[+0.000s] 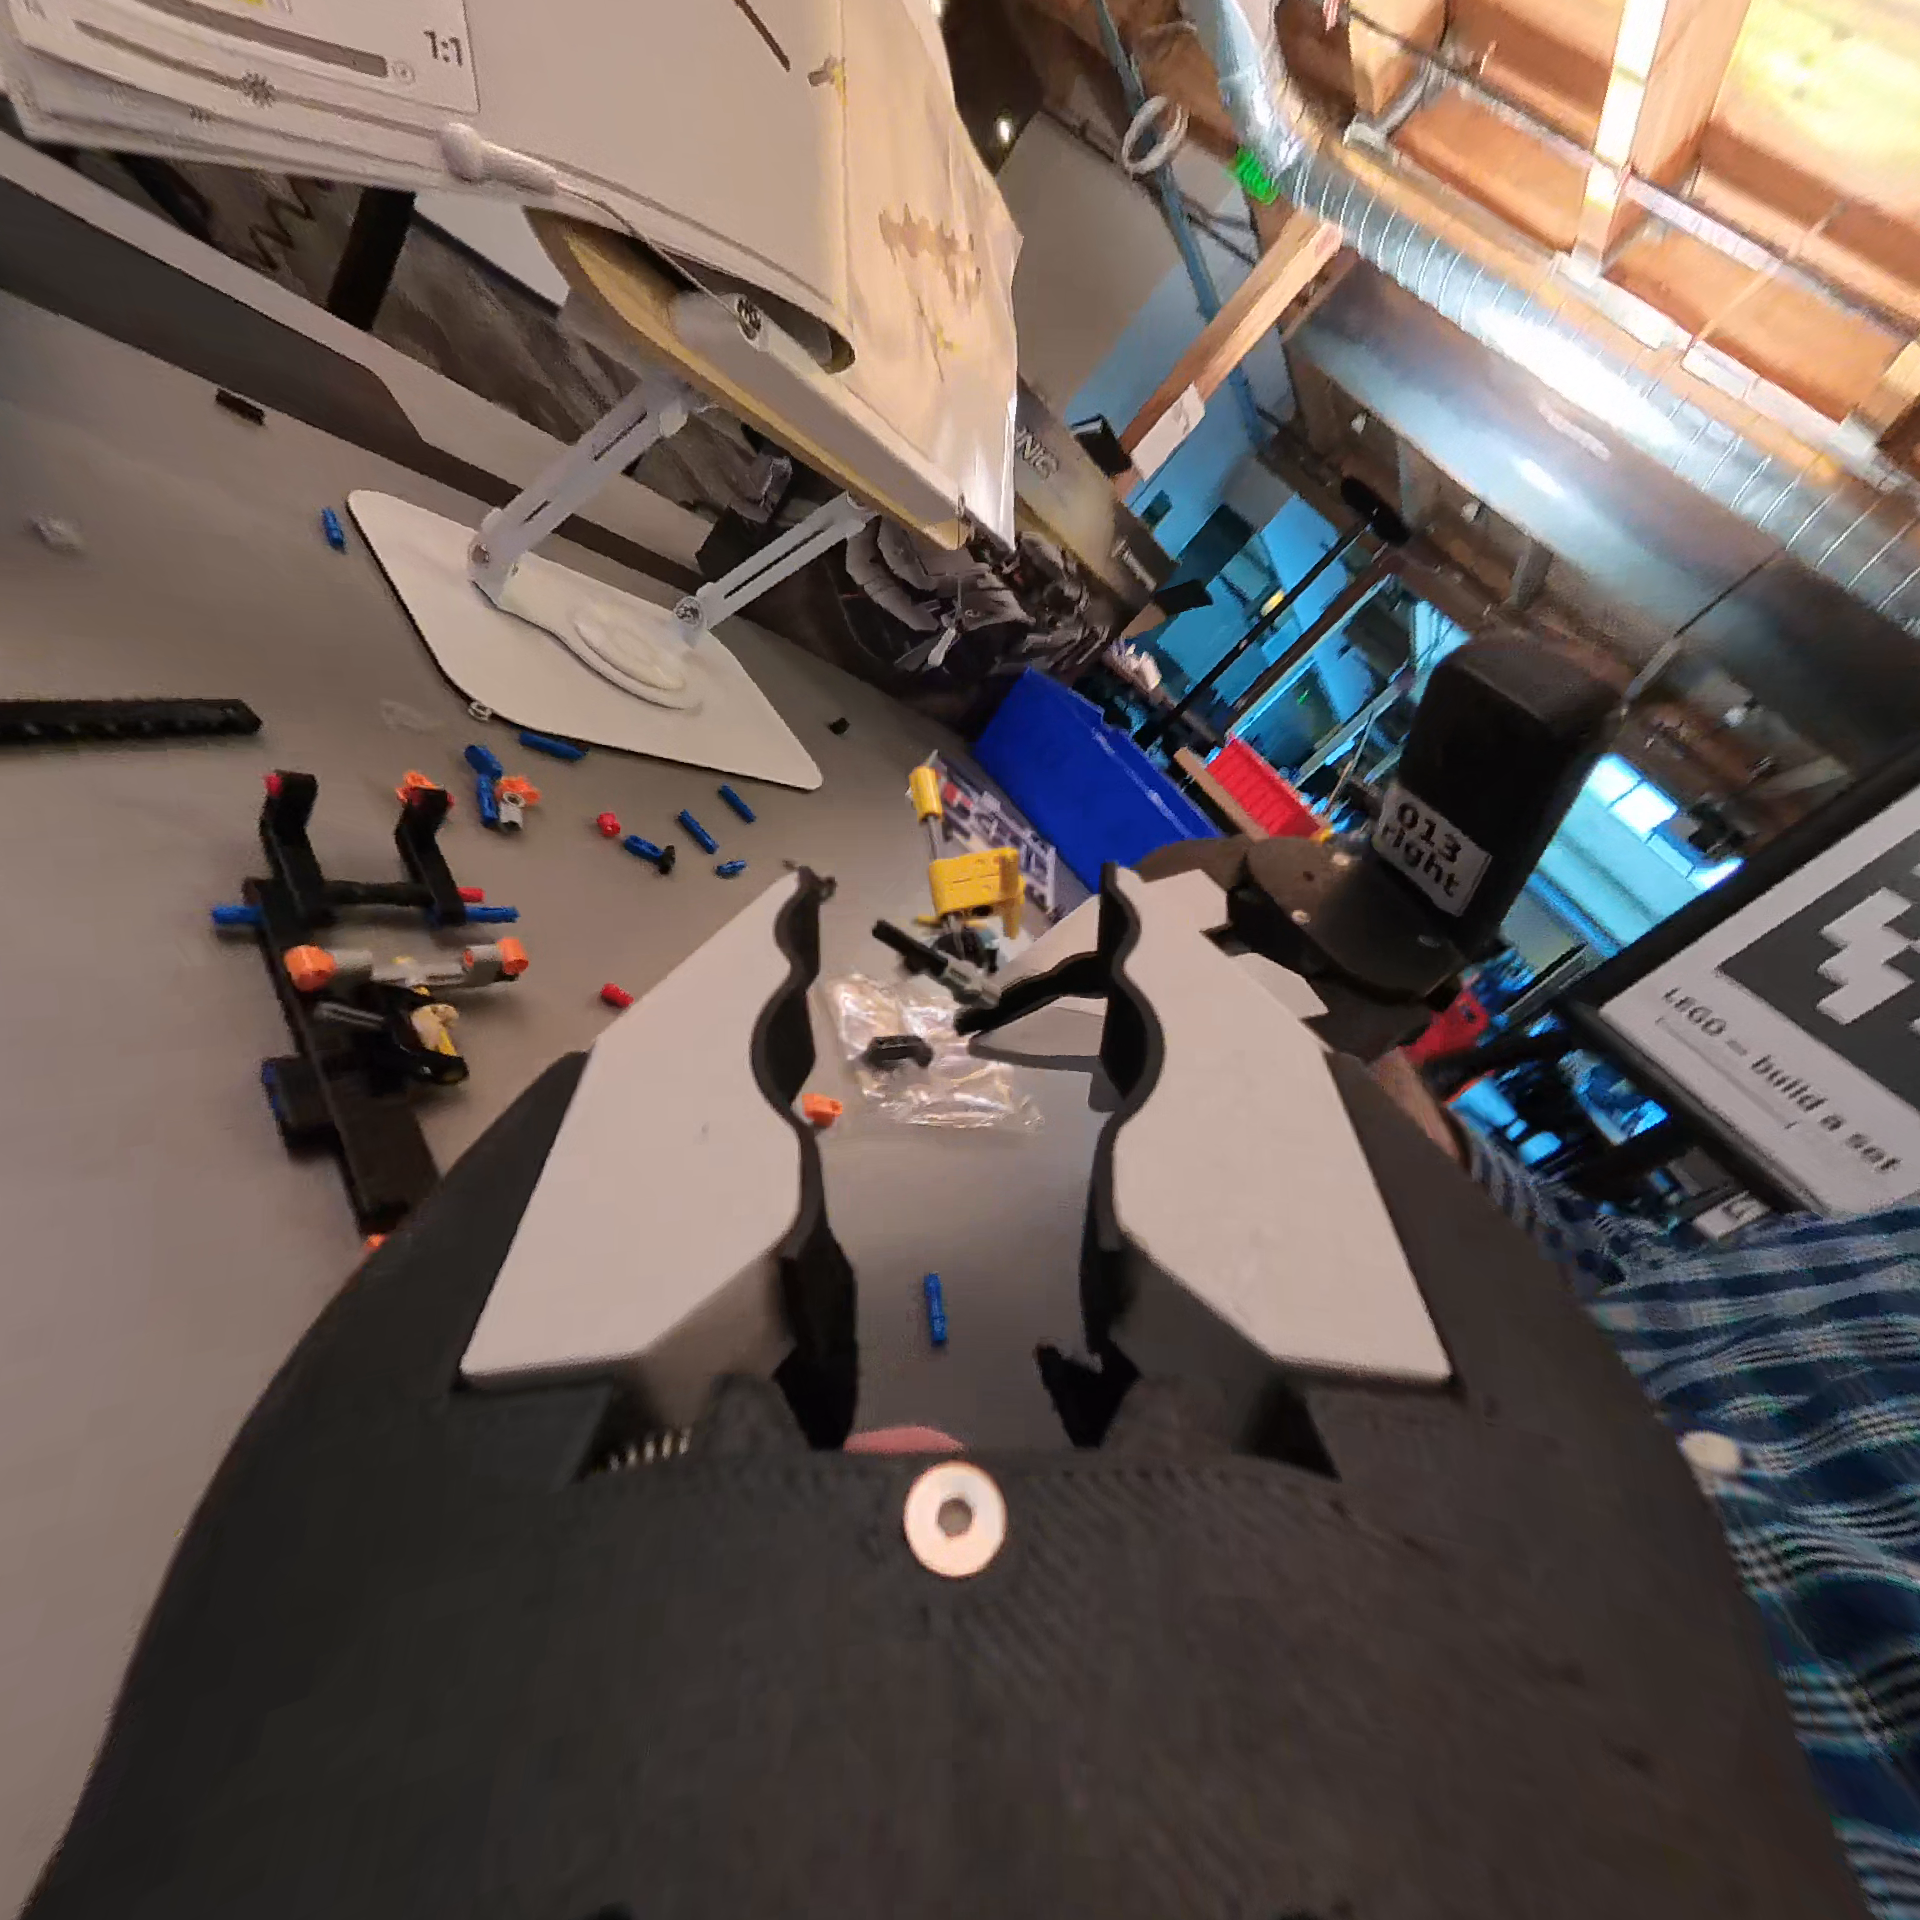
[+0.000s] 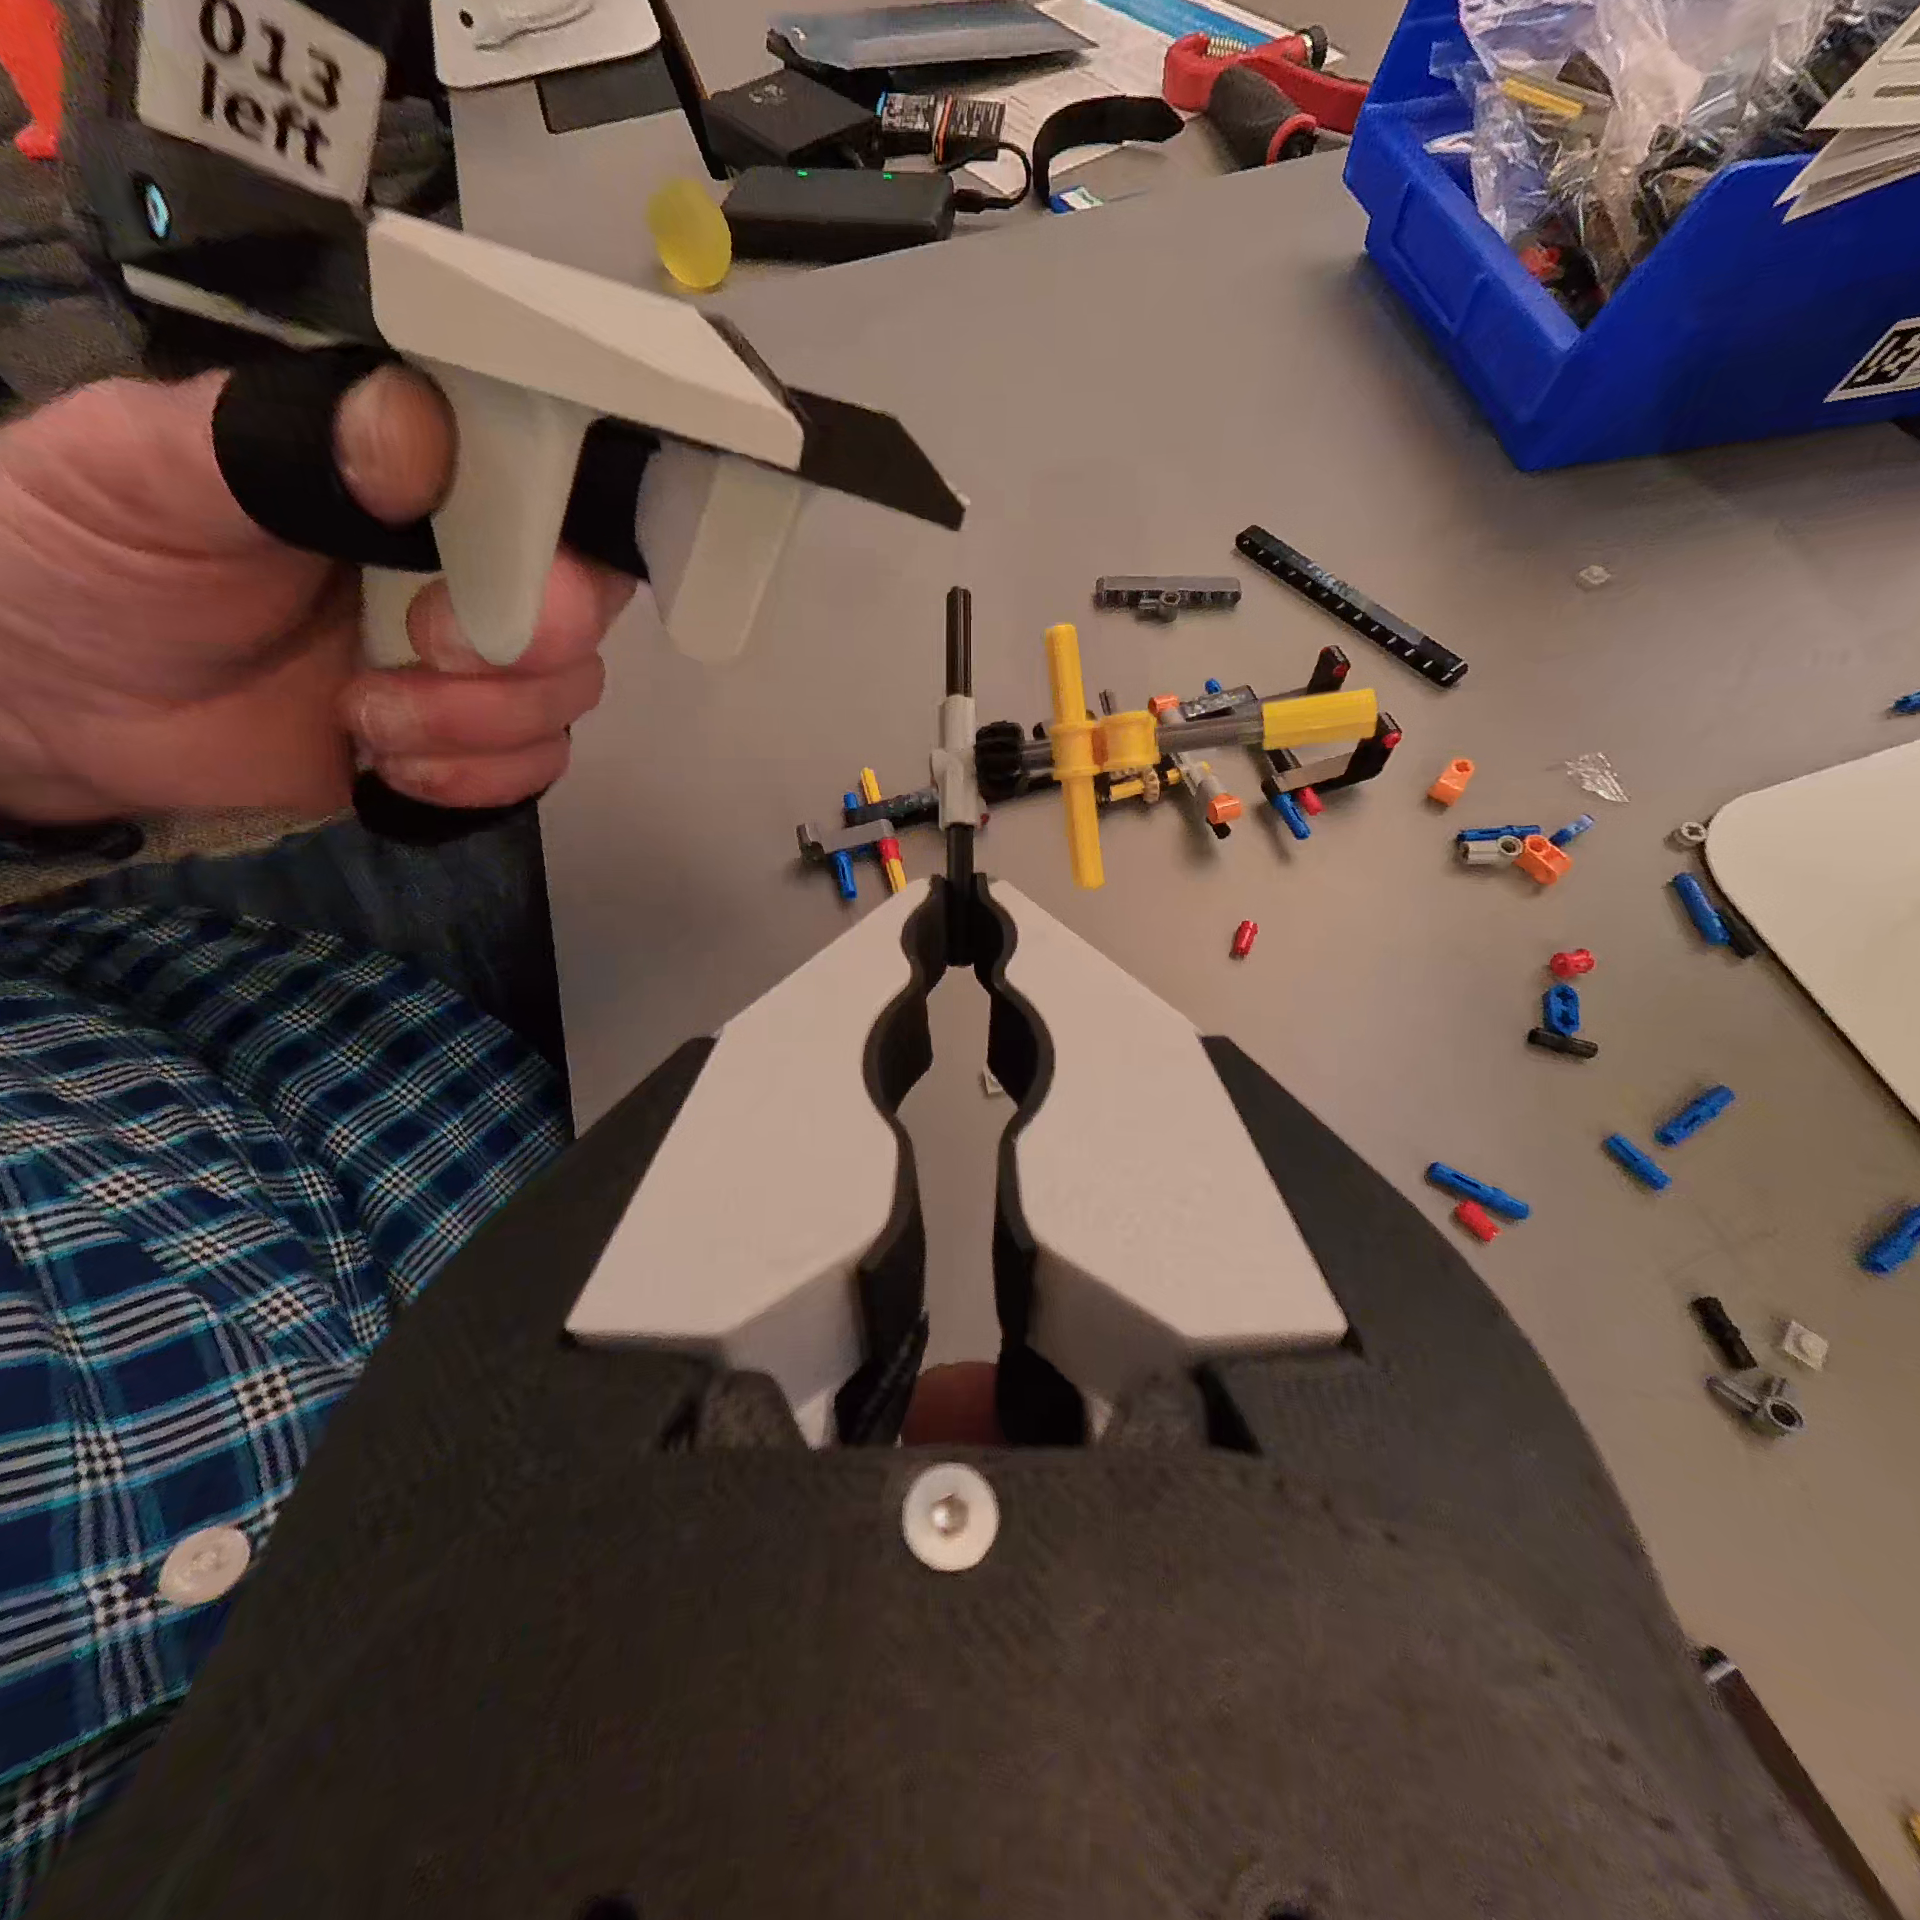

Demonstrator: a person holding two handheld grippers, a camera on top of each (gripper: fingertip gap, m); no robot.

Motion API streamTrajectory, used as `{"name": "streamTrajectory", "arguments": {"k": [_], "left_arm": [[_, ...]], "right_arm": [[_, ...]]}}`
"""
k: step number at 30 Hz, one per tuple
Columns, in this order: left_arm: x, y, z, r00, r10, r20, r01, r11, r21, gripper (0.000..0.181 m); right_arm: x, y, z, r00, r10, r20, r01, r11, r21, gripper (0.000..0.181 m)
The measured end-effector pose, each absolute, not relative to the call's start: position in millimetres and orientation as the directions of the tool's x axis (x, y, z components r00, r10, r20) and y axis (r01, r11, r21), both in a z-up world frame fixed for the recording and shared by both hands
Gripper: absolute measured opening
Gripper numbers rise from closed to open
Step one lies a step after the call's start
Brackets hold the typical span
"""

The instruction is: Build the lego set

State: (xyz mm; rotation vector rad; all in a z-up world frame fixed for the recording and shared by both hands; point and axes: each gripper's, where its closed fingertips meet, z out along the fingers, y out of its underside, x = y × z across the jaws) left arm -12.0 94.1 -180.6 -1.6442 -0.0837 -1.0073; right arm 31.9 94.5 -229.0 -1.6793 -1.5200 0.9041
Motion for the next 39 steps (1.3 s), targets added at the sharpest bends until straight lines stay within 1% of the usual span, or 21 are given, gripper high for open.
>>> {"name": "streamTrajectory", "arguments": {"k": [3, 9, 12, 15, 20, 39], "left_arm": [[-12, 96, -181, 0.675, -0.467, 0.571, 0.435, -0.372, -0.820, 0.061], [-25, 105, -191, 0.759, -0.490, 0.427, 0.254, -0.381, -0.889, 0.065], [-28, 108, -205, 0.796, -0.487, 0.359, 0.165, -0.395, -0.904, 0.066], [-25, 108, -215, 0.808, -0.486, 0.333, 0.124, -0.412, -0.903, 0.070], [-22, 110, -223, 0.808, -0.487, 0.330, 0.109, -0.427, -0.897, 0.072], [-26, 113, -235, 0.791, -0.471, 0.391, 0.152, -0.467, -0.871, 0.068]], "right_arm": [[33, 95, -234, 0.065, 0.997, -0.031, 0.533, -0.061, -0.844, 0.001], [34, 95, -241, 0.053, 0.998, -0.012, 0.547, -0.039, -0.836, 0.001], [35, 97, -244, 0.053, 0.999, 0.001, 0.554, -0.028, -0.832, 0.001], [36, 99, -248, 0.050, 0.999, 0.010, 0.561, -0.019, -0.828, 0.001], [36, 99, -252, 0.044, 0.999, 0.018, 0.570, -0.010, -0.822, 0.001], [40, 104, -258, 0.045, 0.999, 0.029, 0.586, -0.003, -0.811, 0.001]]}}
